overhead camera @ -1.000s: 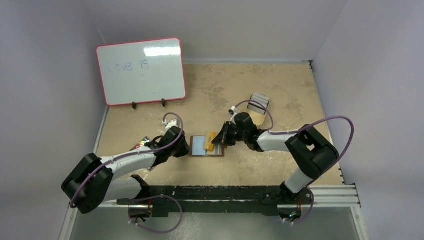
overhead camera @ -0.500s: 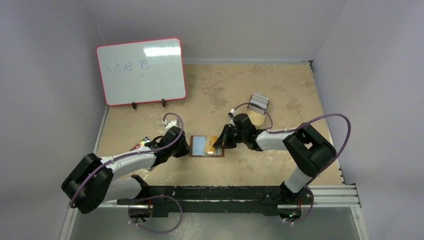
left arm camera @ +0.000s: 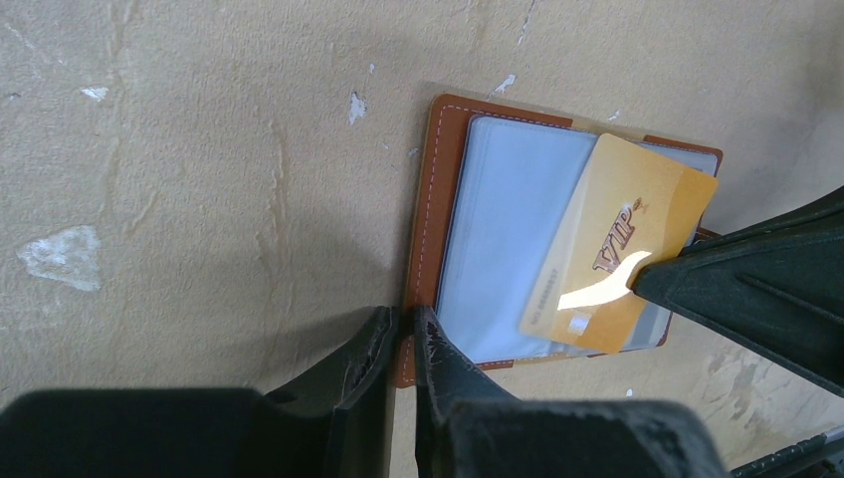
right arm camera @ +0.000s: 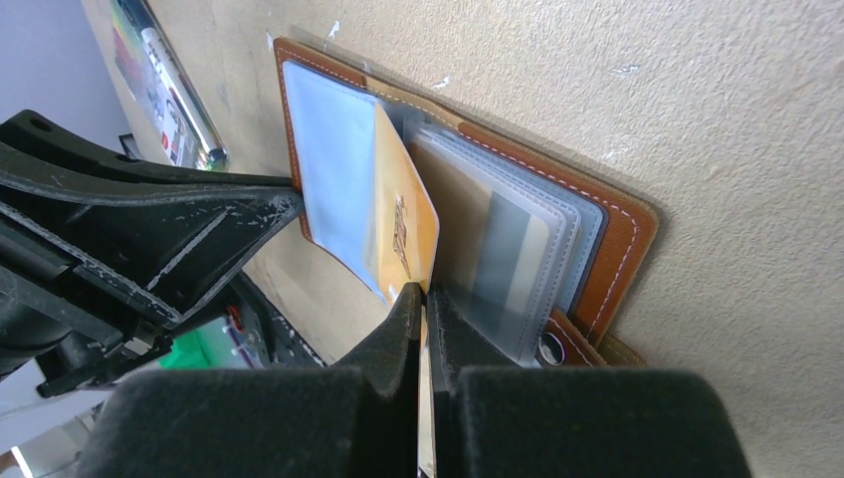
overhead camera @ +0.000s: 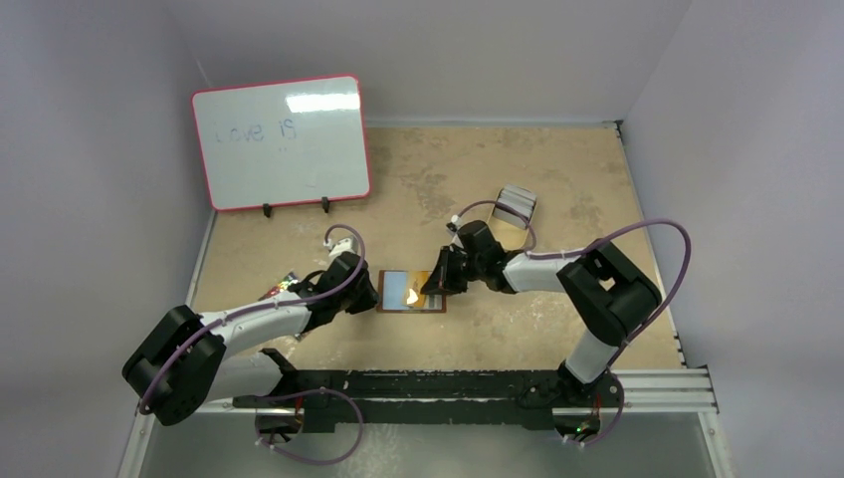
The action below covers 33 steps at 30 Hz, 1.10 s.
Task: Put the credit cards into the card holder
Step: Insert the credit card into the card holder.
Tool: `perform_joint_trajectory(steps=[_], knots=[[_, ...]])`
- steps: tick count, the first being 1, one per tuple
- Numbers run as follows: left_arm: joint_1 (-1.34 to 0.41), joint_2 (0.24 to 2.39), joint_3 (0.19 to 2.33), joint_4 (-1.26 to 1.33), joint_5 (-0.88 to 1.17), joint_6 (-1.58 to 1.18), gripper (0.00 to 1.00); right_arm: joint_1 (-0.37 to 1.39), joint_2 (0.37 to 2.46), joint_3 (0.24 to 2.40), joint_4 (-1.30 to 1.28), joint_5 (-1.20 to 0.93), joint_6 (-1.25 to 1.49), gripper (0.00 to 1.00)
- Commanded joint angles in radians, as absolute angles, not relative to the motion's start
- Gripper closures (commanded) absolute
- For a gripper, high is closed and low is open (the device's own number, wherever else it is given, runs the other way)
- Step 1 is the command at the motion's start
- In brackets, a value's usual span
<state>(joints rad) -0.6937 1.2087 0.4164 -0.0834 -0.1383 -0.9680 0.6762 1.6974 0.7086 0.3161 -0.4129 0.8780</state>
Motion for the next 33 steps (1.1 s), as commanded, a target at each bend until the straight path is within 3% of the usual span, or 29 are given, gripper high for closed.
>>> perform_joint_trajectory(steps=[1,33], knots=[[-0.688,1.211,0.426,-0.054,-0.153,-0.966,0.90,0.682,1.723,0.736,0.182,-0.408,0.801,1.00],[-0.688,1.208,0.429,-0.042,-0.146,-0.969,0.91,0.689,1.824,0.873,0.053,-0.390,0.679,0.99]])
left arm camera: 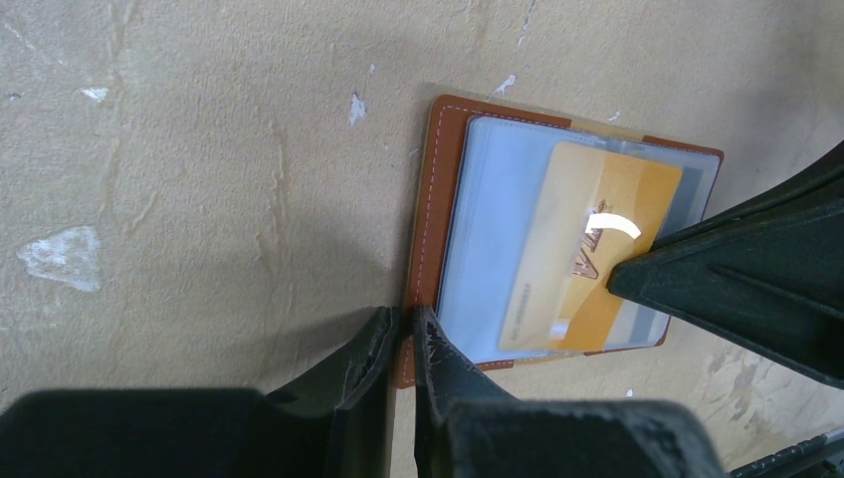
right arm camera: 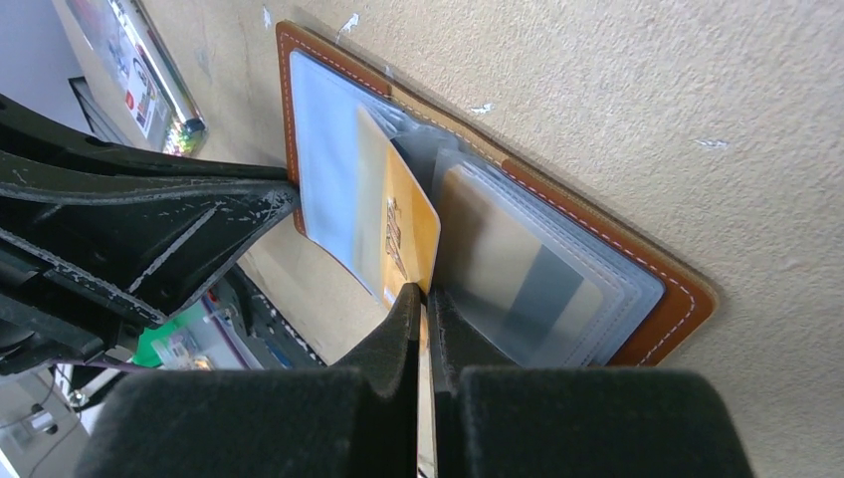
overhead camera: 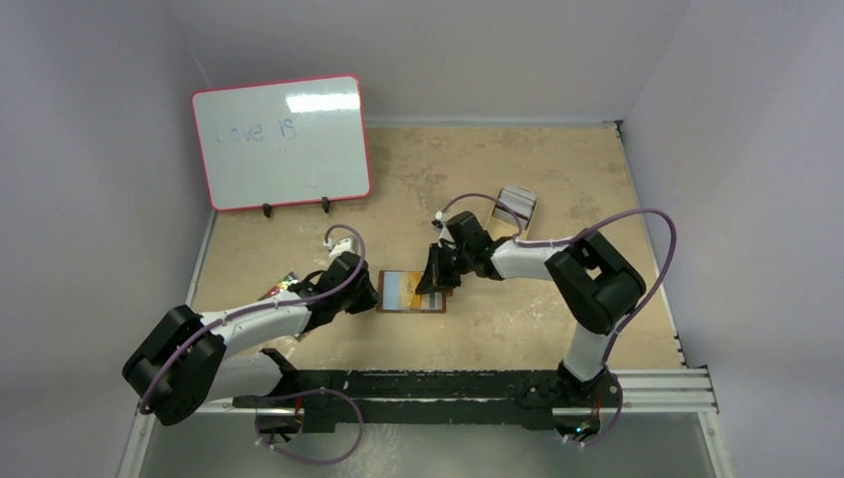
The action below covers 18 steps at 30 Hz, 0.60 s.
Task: Put the credit cards into the card holder
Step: Insert the credit card into the card holder.
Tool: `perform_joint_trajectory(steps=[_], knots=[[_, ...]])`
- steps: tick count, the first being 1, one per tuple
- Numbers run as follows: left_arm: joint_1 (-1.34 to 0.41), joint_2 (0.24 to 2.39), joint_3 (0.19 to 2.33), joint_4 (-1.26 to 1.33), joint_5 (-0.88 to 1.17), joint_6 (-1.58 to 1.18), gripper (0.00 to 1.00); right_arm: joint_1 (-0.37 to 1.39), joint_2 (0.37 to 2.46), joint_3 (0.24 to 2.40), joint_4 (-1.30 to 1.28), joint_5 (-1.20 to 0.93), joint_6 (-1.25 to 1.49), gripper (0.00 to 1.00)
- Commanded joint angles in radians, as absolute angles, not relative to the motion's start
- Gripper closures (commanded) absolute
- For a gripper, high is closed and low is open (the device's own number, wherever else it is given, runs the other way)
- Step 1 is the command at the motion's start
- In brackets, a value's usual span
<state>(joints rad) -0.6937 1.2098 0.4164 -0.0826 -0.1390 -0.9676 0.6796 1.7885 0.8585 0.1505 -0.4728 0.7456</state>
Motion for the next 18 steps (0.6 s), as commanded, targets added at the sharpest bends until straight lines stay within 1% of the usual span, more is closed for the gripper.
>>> perform_joint_trajectory(steps=[1,4,10,13,16,18], knots=[[-0.687,1.207,0.429,-0.040,-0.144,-0.969,0.90,0.692,1.824,0.877,0.055,-0.390,0.679,0.96],[-0.689,1.202,0.429,-0.026,-0.125,-0.984,0.91,0.707,1.833,0.895,0.066,-0.385,0.692,0.90],[-0.689,1.181,0.410,0.009,-0.085,-1.020,0.90,0.724,1.806,0.909,0.066,-0.338,0.712,0.72],[-0.690,1.170,0.404,0.007,-0.083,-1.026,0.90,0.724,1.771,0.902,0.044,-0.308,0.713,0.68],[-0.690,1.164,0.399,0.015,-0.077,-1.033,0.90,0.724,1.750,0.898,0.035,-0.283,0.712,0.60],[-0.690,1.164,0.396,0.024,-0.074,-1.036,0.90,0.724,1.741,0.895,0.044,-0.268,0.718,0.58]])
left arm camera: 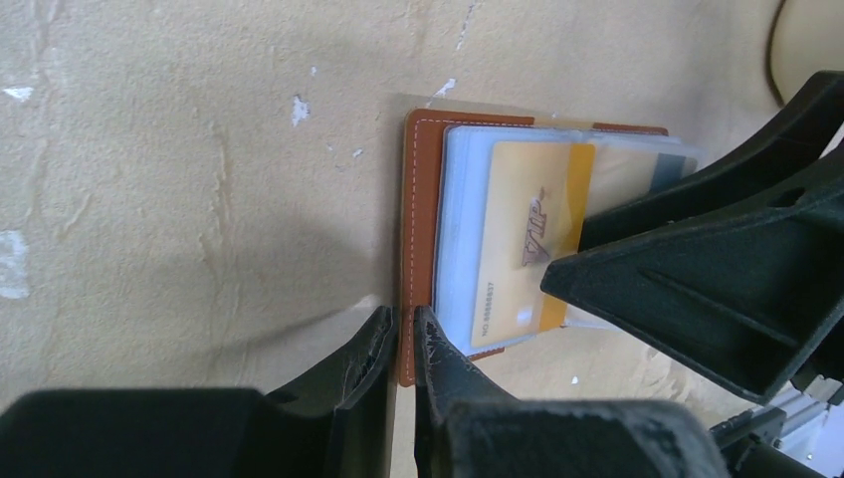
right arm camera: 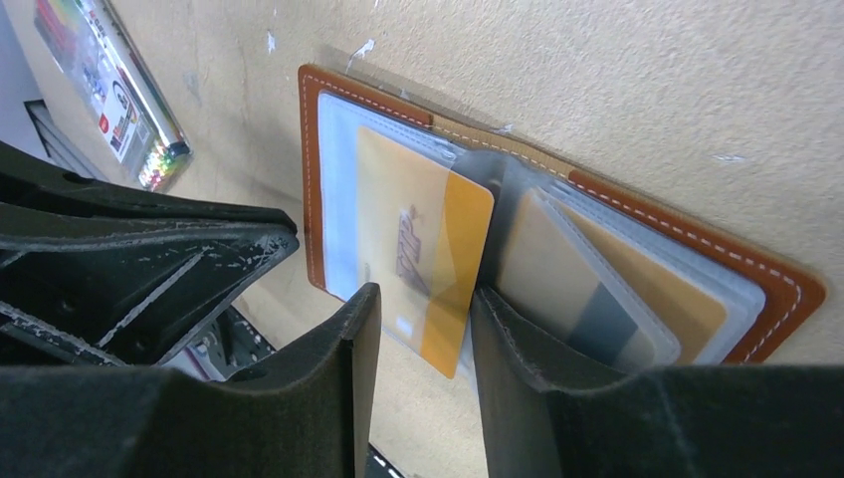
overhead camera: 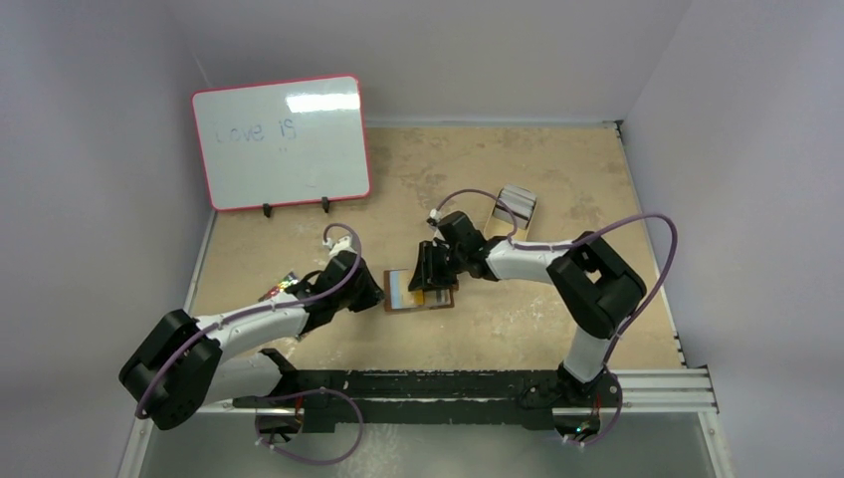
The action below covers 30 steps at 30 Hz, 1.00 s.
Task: Put the credit cards into the card holder
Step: Insert the credit card into the card holder.
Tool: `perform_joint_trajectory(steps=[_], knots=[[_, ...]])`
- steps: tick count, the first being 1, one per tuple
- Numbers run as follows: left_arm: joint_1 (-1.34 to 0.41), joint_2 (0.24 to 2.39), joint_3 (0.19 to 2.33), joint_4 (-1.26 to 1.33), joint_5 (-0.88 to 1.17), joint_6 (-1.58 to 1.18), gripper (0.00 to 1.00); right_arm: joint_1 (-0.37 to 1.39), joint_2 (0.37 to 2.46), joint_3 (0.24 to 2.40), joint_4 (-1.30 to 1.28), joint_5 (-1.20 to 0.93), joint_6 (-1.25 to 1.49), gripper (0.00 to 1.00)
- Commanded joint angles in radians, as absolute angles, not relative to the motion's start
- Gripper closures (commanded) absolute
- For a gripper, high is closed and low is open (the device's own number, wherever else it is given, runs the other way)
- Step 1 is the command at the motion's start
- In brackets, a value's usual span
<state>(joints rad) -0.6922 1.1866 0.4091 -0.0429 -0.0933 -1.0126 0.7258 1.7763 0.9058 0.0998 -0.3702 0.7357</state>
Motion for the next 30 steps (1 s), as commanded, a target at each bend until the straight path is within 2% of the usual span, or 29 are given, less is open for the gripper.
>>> perform_joint_trajectory(steps=[1,19,30], knots=[[-0.690,1.165,0.395,0.027,-0.072,-1.038,0.90,0.724,1.739,0.891,0.051,-0.269,0.721,0.58],[-0.689,1.155,0.405,0.019,-0.071,-1.043,0.89,0.724,1.656,0.904,-0.008,-0.217,0.724,0.57],[-0.690,1.184,0.384,0.069,-0.058,-1.054,0.88,0.726,1.707,0.890,0.061,-0.252,0.728,0.57]])
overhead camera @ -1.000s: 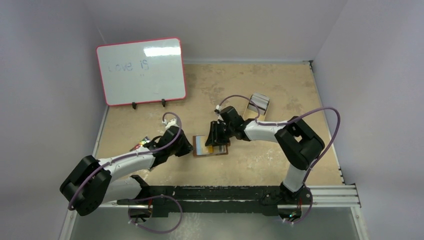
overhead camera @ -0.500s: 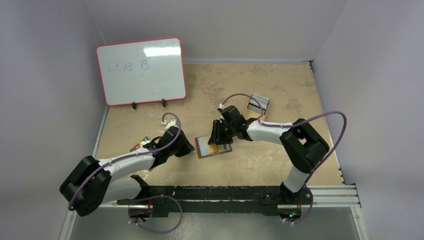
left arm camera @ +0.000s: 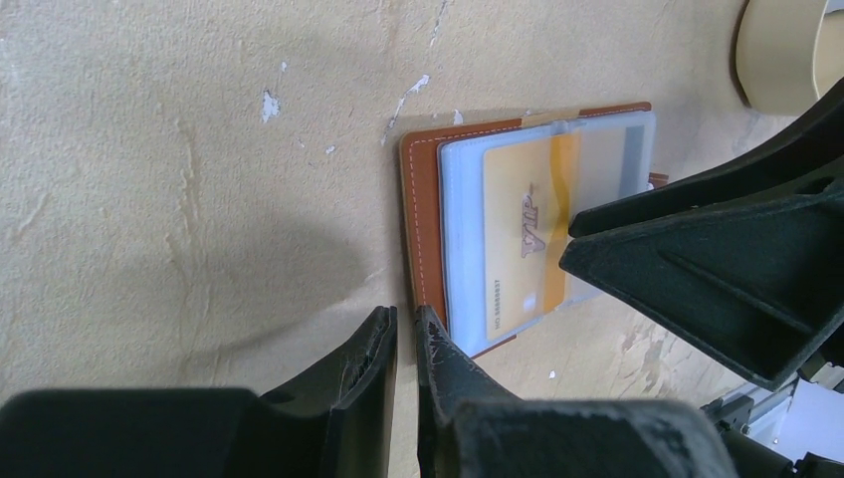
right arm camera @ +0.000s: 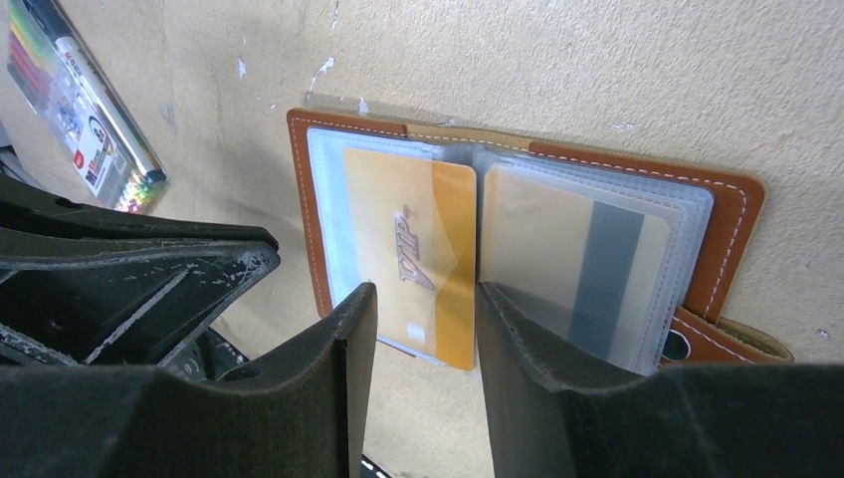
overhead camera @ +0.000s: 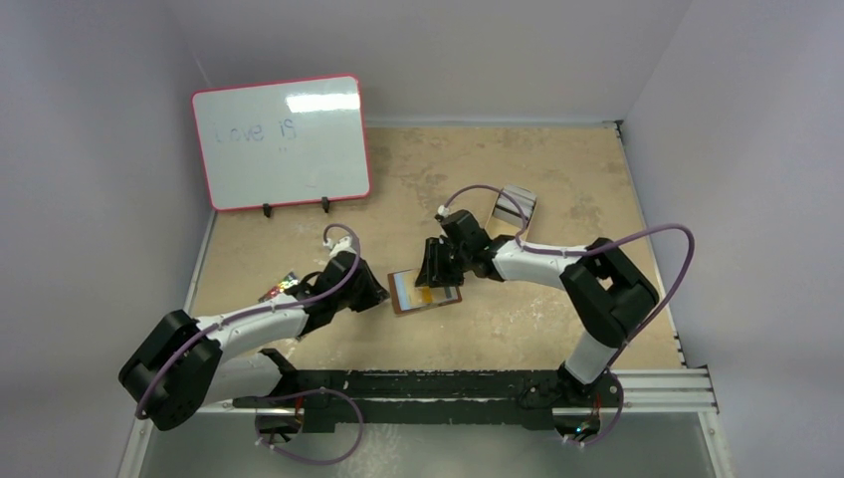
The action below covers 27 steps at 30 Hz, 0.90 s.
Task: Put the credit cards into the card holder
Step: Insert the credit card into the card holder.
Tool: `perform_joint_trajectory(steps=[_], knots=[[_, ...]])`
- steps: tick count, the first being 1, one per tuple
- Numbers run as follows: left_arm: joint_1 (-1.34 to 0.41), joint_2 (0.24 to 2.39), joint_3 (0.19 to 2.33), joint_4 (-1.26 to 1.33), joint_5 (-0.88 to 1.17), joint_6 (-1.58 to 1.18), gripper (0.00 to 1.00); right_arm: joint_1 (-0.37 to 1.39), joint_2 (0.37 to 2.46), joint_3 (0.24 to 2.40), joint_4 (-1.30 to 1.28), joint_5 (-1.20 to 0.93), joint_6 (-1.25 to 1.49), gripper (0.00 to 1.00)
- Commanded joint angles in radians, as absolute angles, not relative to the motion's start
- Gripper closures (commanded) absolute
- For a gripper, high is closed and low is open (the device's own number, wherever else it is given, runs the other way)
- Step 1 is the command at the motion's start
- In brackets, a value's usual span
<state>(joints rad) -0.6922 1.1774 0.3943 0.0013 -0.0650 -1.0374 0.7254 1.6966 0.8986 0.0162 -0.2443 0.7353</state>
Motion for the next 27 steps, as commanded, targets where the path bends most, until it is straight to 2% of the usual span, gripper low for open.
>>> perform_joint_trajectory(steps=[1,27], knots=[[-0.689,1.188,0.381,0.075,-0.058,-1.055,0.88,0.726,1.709,0.888,0.069,-0.259,0.730,0.57],[-0.689,1.169,0.392,0.018,-0.111,-1.031,0.88,0.808,1.721,0.821,0.316,-0.388,0.859,0.61]])
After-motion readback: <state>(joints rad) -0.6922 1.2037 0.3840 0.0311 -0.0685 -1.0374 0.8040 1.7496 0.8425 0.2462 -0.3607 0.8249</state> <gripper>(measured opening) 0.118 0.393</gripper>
